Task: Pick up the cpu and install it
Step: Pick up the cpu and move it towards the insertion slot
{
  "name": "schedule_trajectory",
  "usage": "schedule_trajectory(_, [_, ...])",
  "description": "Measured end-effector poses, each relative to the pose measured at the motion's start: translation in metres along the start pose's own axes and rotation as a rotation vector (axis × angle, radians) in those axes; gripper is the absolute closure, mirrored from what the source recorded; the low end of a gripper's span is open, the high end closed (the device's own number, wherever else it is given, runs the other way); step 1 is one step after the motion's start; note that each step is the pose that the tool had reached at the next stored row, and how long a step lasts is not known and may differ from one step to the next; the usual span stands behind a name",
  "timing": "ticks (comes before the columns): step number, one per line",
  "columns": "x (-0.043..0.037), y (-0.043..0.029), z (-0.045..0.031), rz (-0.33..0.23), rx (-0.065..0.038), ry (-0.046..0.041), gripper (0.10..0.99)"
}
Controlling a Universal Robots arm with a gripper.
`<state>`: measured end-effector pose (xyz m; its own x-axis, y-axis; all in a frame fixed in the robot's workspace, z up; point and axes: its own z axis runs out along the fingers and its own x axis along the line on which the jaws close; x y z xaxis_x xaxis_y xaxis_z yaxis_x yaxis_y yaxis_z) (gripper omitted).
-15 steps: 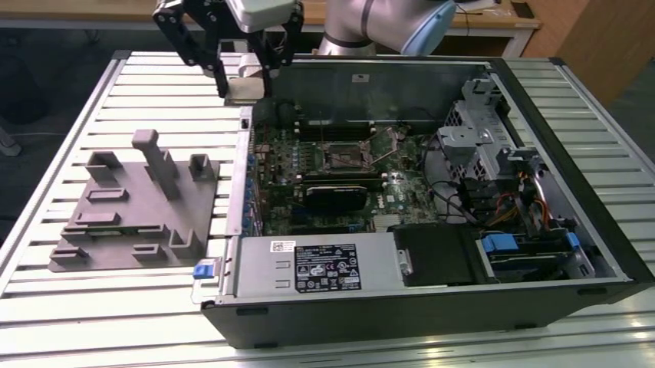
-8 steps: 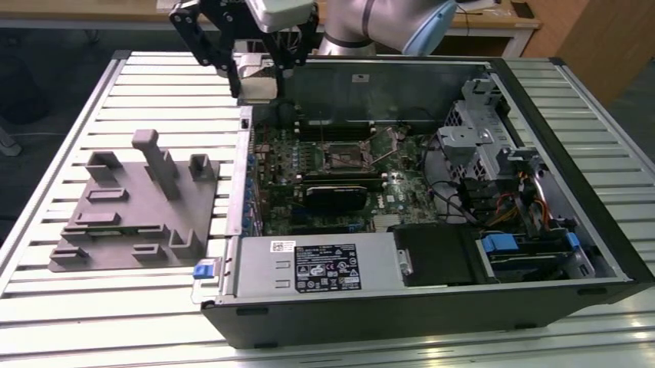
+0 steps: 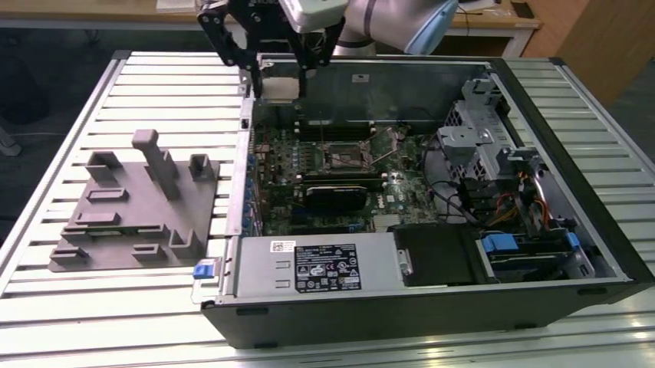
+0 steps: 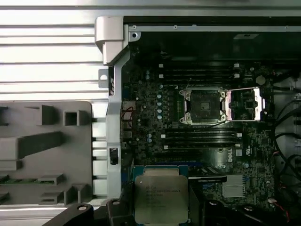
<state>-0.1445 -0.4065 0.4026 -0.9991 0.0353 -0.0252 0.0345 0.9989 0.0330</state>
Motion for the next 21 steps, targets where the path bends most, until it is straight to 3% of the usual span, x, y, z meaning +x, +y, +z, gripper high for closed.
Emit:
schedule_trajectory(6, [-0.0227,0.0016,0.0046,0.000,0.000,0.0022,0.541])
schedule_trajectory(13, [-0.0492,0.0057,0.0156,0.000,0.000,0.0072,0.541])
schedule_trajectory(21, [-0.0661,0.0137,0.0308,0.000,0.000,0.0094,0.541])
